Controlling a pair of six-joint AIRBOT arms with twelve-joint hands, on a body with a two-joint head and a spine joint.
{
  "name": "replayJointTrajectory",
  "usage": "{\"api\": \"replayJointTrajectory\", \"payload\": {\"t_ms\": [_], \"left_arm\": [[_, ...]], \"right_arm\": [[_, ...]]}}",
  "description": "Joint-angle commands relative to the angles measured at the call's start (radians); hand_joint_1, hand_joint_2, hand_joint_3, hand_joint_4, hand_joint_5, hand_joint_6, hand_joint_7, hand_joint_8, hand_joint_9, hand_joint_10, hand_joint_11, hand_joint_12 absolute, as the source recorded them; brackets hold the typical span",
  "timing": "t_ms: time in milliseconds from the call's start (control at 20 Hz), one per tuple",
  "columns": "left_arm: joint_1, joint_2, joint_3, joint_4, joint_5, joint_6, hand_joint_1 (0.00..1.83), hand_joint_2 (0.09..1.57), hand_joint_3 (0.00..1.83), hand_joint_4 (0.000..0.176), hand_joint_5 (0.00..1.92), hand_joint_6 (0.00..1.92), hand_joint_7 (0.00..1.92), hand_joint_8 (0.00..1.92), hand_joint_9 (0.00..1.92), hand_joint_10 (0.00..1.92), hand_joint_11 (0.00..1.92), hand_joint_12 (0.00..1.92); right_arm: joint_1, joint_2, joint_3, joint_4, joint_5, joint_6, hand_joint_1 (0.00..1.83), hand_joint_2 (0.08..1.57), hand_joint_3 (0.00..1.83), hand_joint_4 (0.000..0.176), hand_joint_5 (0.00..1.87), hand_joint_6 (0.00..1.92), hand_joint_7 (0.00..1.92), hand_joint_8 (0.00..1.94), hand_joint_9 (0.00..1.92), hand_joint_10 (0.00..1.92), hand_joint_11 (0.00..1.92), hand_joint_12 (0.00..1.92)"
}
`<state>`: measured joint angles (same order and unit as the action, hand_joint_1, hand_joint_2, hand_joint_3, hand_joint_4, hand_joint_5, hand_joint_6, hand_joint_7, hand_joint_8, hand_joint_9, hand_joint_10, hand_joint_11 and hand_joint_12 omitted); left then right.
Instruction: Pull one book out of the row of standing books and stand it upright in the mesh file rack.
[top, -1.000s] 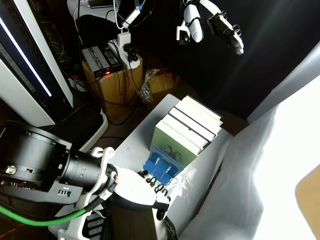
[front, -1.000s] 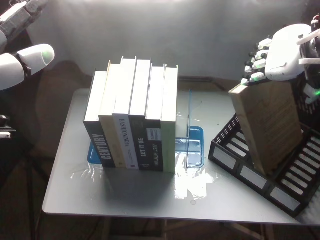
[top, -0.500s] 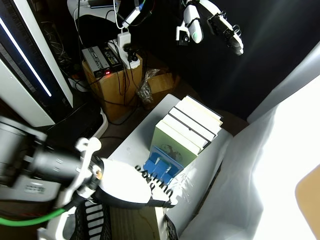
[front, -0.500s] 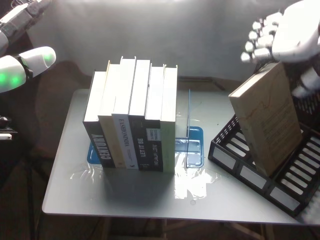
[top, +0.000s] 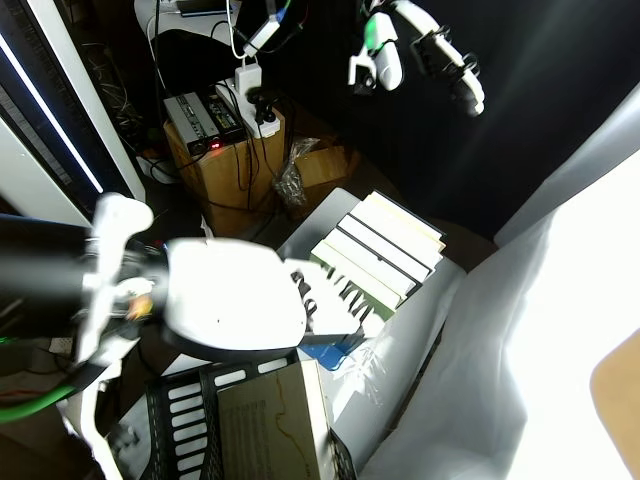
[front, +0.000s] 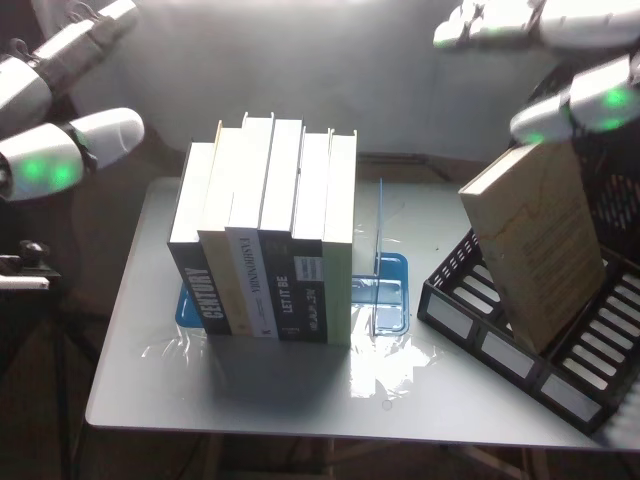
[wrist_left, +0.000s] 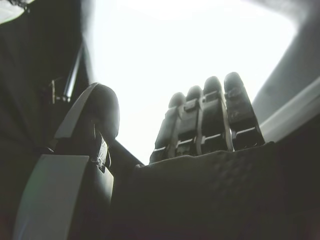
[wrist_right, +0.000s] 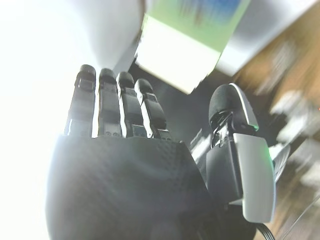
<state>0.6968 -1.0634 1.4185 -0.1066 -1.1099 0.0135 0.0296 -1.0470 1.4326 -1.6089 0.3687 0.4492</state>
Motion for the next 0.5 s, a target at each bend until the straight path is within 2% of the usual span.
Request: {"api": "replayJointTrajectory", "payload": {"t_ms": [0,50,100,150,200,250,350,400,450], "left_arm": [[-0.014,0.01,0.006,-0.026,-0.11,-0.006,0.29,1.44,0.01,0.013,0.0,0.0,0.0,0.0,0.0,0.0,0.0,0.0],[-0.026,0.006,0.006,0.0,-0.101,-0.006,0.28,1.44,0.01,0.026,0.0,0.0,0.0,0.0,0.0,0.0,0.0,0.0],[-0.035,0.002,0.005,0.028,-0.096,-0.006,0.28,1.44,0.01,0.038,0.0,0.0,0.0,0.0,0.0,0.0,0.0,0.0],[-0.041,0.001,0.003,0.045,-0.094,-0.006,0.23,1.44,0.01,0.043,0.0,0.0,0.0,0.0,0.0,0.0,0.0,0.0],[-0.048,0.0,-0.002,0.068,-0.091,-0.006,0.16,1.45,0.01,0.063,0.0,0.0,0.0,0.0,0.0,0.0,0.0,0.0],[-0.055,-0.005,-0.006,0.099,-0.087,-0.006,0.08,1.45,0.01,0.085,0.0,0.0,0.0,0.0,0.0,0.0,0.0,0.0],[-0.072,-0.01,-0.013,0.156,-0.076,-0.006,0.06,1.47,0.01,0.079,0.0,0.0,0.0,0.0,0.0,0.0,0.0,0.0],[-0.079,-0.011,-0.018,0.177,-0.075,-0.006,0.14,1.47,0.01,0.09,0.0,0.0,0.0,0.0,0.0,0.0,0.0,0.0],[-0.083,-0.011,-0.02,0.192,-0.074,-0.006,0.22,1.47,0.0,0.072,0.0,0.0,0.0,0.0,0.0,0.0,0.0,0.0]], "right_arm": [[-0.006,0.022,0.007,0.104,0.049,-0.036,0.19,1.29,0.02,0.058,0.0,0.0,0.0,0.0,0.0,0.0,0.0,0.0],[-0.025,0.033,0.005,0.208,0.088,-0.073,0.2,1.28,0.01,0.066,0.0,0.0,0.0,0.0,0.0,0.0,0.0,0.0],[-0.053,0.046,-0.004,0.304,0.127,-0.113,0.21,1.3,0.02,0.054,0.0,0.0,0.0,0.0,0.0,0.0,0.0,0.0],[-0.069,0.053,-0.011,0.349,0.154,-0.126,0.16,1.3,0.02,0.049,0.0,0.0,0.0,0.0,0.0,0.0,0.0,0.0],[-0.093,0.066,-0.025,0.42,0.181,-0.161,0.06,1.31,0.02,0.045,0.0,0.0,0.0,0.0,0.0,0.0,0.0,0.0],[-0.123,0.081,-0.044,0.506,0.212,-0.209,0.04,1.33,0.03,0.047,0.0,0.0,0.0,0.0,0.0,0.0,0.0,0.0],[-0.205,0.109,-0.077,0.689,0.289,-0.305,0.03,1.31,0.02,0.054,0.0,0.0,0.0,0.0,0.0,0.0,0.0,0.0],[-0.243,0.117,-0.091,0.759,0.324,-0.341,0.05,1.31,0.01,0.039,0.0,0.0,0.0,0.0,0.01,0.0,0.0,0.0],[-0.266,0.123,-0.101,0.798,0.346,-0.36,0.07,1.3,0.0,0.018,0.0,0.0,0.0,0.0,0.02,0.01,0.0,0.0]]}}
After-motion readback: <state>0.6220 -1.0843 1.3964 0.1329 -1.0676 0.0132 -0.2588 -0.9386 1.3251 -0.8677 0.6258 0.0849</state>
